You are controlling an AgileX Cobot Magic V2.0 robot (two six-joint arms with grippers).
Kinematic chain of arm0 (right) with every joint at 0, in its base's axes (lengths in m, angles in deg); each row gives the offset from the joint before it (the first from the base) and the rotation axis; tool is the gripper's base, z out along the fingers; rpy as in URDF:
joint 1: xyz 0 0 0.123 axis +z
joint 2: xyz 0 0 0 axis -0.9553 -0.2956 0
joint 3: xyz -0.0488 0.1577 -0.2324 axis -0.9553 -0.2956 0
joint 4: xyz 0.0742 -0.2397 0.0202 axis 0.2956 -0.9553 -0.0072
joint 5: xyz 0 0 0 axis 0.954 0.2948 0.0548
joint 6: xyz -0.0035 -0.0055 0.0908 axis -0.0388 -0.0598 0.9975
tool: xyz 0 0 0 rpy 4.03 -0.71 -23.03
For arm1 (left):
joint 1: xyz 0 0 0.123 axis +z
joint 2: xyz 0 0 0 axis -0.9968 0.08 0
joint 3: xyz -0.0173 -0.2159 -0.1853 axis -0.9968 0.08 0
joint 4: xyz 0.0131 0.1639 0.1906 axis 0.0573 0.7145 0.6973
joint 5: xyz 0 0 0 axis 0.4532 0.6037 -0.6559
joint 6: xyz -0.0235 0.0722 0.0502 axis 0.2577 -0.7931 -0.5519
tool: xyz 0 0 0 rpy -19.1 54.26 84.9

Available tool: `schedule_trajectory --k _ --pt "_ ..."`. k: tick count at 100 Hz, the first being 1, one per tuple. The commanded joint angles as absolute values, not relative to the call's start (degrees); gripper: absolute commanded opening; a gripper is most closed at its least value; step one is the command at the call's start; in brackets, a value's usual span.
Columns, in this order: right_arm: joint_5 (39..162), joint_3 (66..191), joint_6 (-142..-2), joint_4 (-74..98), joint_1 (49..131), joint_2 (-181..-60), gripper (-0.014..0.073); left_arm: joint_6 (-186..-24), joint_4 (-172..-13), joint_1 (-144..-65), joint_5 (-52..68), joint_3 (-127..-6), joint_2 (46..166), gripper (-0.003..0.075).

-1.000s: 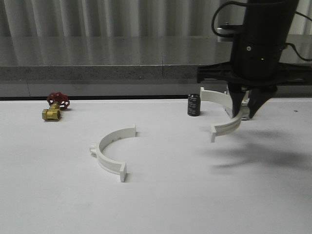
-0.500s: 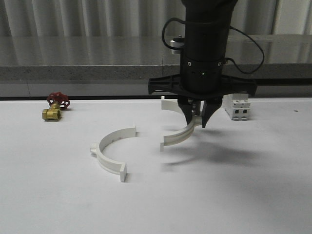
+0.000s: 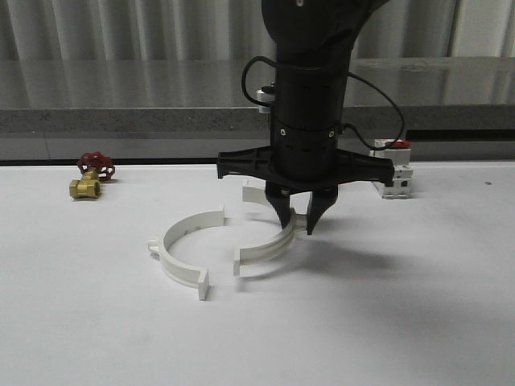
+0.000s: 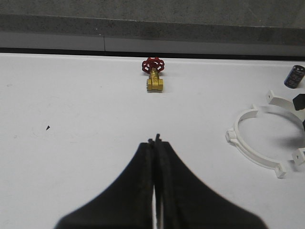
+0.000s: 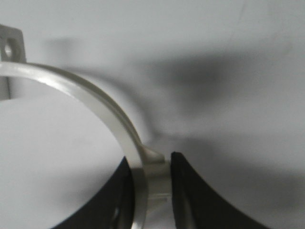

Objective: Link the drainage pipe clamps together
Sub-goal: 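Lower the clamp half against the placed half to close the ring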

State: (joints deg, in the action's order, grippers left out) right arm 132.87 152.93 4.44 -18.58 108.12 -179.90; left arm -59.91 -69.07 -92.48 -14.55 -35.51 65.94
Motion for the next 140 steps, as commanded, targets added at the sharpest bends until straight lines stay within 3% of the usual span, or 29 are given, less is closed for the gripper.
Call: schedule_trajectory --k 1,140 --pt "131.5 154.7 4.9 -19.3 108.3 -177.1 0.0020 -60.0 -69.2 -92.4 -10.7 -37.2 66.4 -0.0020" --pt "128.3 154.7 5.4 -15.6 109.9 -180.3 0.0020 -60.0 -69.2 -92.4 -10.7 -37.2 66.4 -0.0020"
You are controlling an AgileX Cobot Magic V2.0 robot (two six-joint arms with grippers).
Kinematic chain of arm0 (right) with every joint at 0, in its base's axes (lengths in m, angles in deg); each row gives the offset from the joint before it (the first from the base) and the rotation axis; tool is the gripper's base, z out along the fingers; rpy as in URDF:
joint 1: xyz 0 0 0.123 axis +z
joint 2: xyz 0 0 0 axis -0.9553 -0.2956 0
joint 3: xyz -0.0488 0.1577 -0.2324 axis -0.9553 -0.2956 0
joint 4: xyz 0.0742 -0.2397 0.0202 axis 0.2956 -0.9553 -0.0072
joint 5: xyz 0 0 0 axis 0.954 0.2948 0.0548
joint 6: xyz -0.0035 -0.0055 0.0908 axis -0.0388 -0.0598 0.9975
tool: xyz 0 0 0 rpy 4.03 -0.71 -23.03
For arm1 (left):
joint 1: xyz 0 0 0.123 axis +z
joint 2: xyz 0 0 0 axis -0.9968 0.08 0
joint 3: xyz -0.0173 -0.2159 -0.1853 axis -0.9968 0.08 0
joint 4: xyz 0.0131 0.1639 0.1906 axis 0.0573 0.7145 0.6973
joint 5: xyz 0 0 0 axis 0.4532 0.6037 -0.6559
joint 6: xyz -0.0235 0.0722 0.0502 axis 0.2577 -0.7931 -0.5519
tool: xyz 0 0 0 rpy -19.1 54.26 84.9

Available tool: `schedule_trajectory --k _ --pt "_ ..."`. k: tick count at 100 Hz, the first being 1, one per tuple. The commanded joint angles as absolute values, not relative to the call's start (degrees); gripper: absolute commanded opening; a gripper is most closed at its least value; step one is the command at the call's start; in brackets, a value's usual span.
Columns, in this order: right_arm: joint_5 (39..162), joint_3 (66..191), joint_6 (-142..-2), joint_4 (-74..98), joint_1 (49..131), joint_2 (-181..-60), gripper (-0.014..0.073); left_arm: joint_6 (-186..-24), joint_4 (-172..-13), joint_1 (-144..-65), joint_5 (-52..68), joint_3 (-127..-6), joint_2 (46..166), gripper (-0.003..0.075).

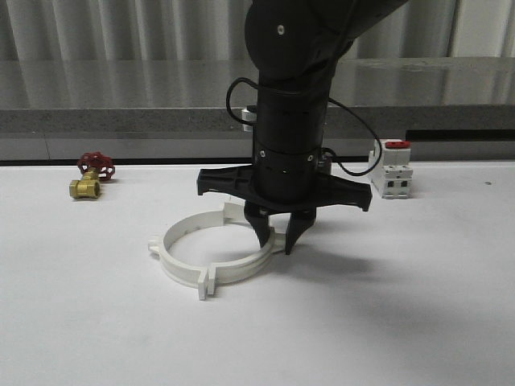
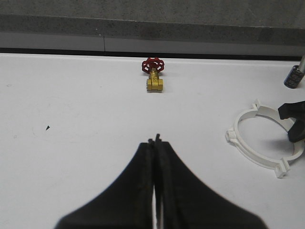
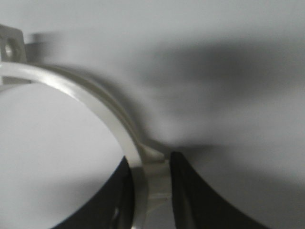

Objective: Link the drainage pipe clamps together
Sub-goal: 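Lower the clamp half against the placed half to close the ring, then open the right gripper and lift it away from the ring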

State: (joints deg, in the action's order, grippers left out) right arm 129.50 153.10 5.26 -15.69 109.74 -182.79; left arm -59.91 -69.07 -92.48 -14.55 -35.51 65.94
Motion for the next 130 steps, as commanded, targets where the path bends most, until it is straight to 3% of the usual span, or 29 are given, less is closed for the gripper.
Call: schedule_trajectory --k 1,24,51,57,93,130 --pt "128.3 154.7 5.4 -15.6 109.9 -180.3 0.0020 -60.0 -69.2 -92.4 -10.7 -37.2 66.4 -0.0020" --pt "129.0 154.7 5.4 -15.5 109.9 -180.3 0.0071 -60.0 -69.2 -92.4 -10.7 -37.2 66.4 -0.0020" --pt "130.0 154.7 3.2 -15.5 109.9 -180.3 0.0454 -60.0 -69.2 -92.4 -10.7 -37.2 66.4 -0.0020" --pt "130.6 154.7 3.2 -15.5 109.9 -180.3 0.0491 -60.0 -69.2 -92.4 -10.7 -37.2 66.4 -0.0020" --pt "132.1 155.5 2.9 -15.5 109.9 -180.0 0.0499 -60.0 -69.2 -92.4 -10.7 -37.2 66.4 -0.0020" --pt "130.7 157.0 -6.2 -15.5 109.8 -173.3 0.0499 -60.0 -69.2 -92.4 -10.7 -37.2 66.4 -0.0020"
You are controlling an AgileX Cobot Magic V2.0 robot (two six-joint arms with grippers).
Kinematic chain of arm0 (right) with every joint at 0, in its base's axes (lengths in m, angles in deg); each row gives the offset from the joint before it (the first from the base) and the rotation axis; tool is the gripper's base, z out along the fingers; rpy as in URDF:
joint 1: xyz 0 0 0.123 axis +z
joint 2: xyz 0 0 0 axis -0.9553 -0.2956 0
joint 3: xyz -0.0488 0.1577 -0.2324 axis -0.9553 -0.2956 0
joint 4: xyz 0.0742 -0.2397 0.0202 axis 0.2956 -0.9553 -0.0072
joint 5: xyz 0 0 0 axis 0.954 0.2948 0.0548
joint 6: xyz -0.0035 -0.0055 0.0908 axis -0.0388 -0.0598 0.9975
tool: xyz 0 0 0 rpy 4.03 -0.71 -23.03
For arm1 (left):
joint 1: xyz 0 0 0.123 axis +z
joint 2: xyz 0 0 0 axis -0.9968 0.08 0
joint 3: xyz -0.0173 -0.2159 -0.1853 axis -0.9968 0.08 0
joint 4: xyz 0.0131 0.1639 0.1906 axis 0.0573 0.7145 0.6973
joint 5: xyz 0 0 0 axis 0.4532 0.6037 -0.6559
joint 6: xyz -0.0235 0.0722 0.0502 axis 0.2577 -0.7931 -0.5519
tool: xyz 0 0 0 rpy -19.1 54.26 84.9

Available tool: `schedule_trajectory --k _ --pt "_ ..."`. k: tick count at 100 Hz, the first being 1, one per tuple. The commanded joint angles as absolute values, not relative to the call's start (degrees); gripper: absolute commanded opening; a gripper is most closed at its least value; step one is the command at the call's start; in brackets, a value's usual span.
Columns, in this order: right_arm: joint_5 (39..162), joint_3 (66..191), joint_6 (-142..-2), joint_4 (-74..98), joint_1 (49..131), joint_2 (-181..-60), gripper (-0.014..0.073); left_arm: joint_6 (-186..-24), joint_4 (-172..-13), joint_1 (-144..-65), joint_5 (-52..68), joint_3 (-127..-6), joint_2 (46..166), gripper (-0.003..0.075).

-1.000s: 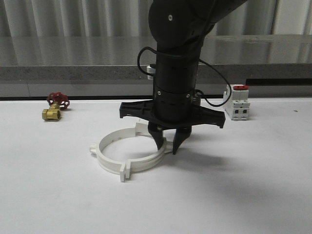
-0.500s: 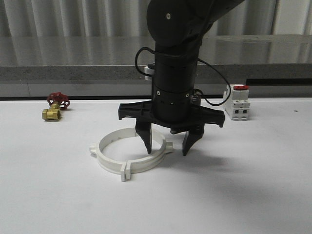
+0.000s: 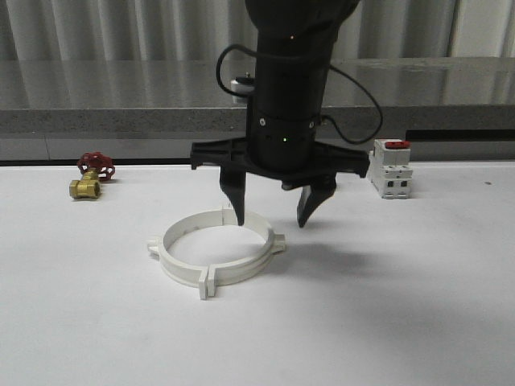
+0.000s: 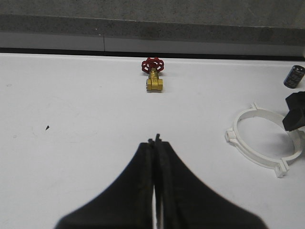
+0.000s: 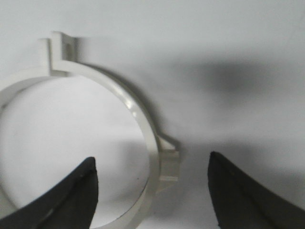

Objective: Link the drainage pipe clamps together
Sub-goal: 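Open the right gripper and lift it away from the ring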

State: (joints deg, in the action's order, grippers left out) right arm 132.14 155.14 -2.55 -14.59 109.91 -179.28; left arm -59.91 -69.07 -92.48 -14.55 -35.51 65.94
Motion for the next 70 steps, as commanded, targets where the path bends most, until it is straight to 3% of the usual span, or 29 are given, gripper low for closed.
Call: schedule_trajectory --k 1,70 --pt "130.7 157.0 -6.8 -15.5 109.8 -173.1 0.0499 -60.0 -69.2 -92.4 -10.7 -37.2 66.4 -0.0020" --pt "142.4 154.1 -22.4 -24.3 98.5 -148.9 0.0499 -60.0 -69.2 -92.4 -10.7 -37.2 66.4 -0.0020"
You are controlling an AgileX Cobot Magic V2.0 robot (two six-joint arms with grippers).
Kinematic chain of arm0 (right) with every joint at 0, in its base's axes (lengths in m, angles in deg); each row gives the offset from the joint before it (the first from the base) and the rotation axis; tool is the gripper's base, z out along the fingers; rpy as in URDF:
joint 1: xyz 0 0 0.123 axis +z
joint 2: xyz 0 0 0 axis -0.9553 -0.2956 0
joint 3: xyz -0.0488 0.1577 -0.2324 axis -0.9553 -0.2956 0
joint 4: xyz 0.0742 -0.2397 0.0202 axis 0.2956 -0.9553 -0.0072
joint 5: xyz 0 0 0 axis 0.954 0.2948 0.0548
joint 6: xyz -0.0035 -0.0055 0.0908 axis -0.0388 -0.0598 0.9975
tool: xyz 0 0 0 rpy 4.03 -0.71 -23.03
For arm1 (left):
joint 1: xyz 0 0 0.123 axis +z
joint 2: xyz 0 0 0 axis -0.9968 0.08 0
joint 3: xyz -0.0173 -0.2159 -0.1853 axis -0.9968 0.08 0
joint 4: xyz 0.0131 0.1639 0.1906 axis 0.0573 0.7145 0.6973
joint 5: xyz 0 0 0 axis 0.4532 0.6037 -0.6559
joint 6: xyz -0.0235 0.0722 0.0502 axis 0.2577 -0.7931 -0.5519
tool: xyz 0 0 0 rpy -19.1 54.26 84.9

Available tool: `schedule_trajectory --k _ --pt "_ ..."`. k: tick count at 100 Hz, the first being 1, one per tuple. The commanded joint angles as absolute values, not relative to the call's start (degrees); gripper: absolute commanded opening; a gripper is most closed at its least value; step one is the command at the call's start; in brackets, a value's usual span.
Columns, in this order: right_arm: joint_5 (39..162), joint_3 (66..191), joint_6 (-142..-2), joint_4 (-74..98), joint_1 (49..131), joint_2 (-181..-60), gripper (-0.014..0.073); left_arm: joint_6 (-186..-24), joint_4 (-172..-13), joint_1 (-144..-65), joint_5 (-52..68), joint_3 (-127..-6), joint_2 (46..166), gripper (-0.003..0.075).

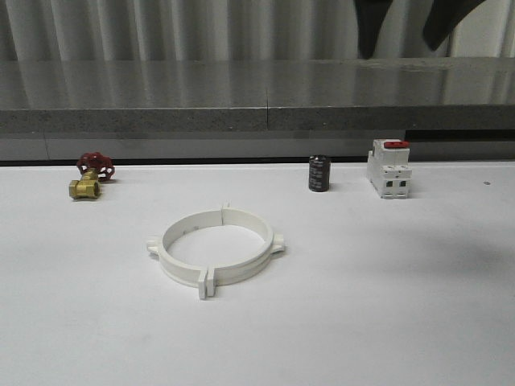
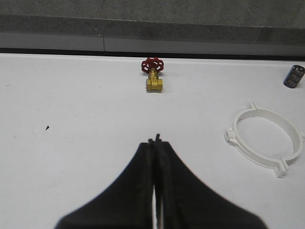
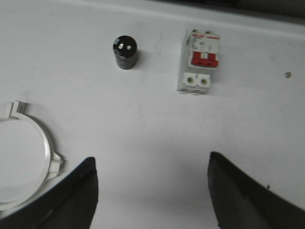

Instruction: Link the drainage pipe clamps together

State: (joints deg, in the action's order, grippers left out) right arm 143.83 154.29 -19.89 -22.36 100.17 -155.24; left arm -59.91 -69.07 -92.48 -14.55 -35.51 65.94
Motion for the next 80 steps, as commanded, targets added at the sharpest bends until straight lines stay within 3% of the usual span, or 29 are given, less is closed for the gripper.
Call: schedule_trajectory --k 1,50,80 --pt "142.2 153.5 -22.6 -24.3 98.2 -148.5 0.0499 -60.0 -69.2 -92.4 -10.7 -37.2 66.4 -0.0020" --pt "134.9 123.0 -22.8 -23.2 82.5 -122.0 0.0499 -60.0 -69.2 -92.4 -10.7 -37.2 66.4 -0.0020" --pt "134.9 110.5 -22.8 -19.9 81.3 -106.8 0.0499 -60.0 -69.2 -92.4 -10.7 -37.2 66.4 -0.0020"
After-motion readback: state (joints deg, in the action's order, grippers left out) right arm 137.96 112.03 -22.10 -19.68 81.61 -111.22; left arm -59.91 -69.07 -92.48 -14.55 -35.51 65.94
